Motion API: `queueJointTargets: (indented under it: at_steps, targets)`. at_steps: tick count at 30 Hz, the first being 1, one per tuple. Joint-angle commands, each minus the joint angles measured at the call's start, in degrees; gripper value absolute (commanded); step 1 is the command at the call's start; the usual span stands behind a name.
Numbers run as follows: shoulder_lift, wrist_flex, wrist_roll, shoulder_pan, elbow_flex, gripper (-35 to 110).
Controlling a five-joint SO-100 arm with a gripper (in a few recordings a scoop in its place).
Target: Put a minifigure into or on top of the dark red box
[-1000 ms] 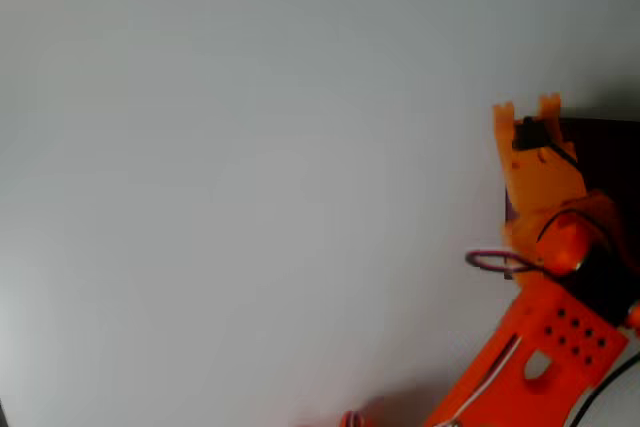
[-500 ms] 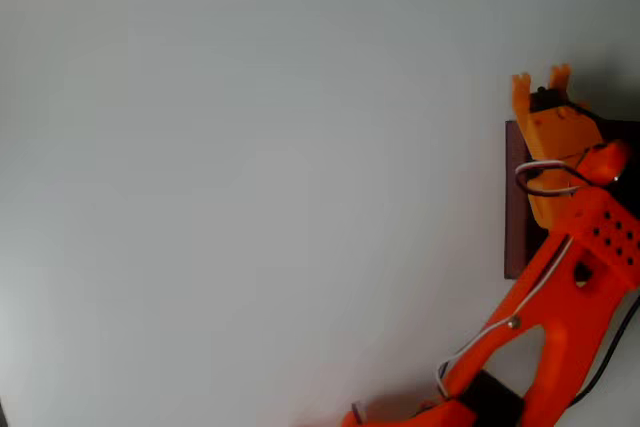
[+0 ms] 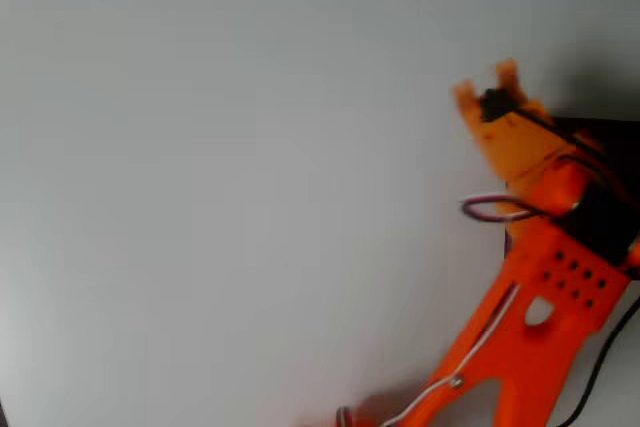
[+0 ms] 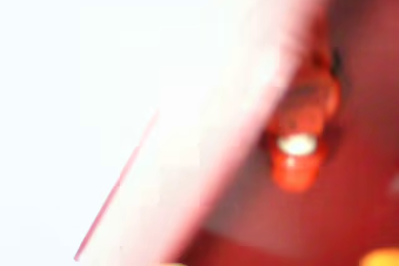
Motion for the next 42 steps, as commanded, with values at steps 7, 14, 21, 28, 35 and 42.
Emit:
queueJointTargets:
  at_steps: [7,14,21,28,35,42]
  targets:
    - [48.6,-3.0,-18.8,-34.4,30.7,2]
    - [55.1,-6.6,-19.7,-68.8,42.5,0]
    - [58.2,-22.5,-18.8,-89.7,65.2,0]
    - [70.2,-26.0,-15.7,-94.2,81.2,0]
    - [102.0,-13.2,-13.8,-93.8,95.6,0]
    - [106.3,-10.8,-14.0,-91.6,96.5,0]
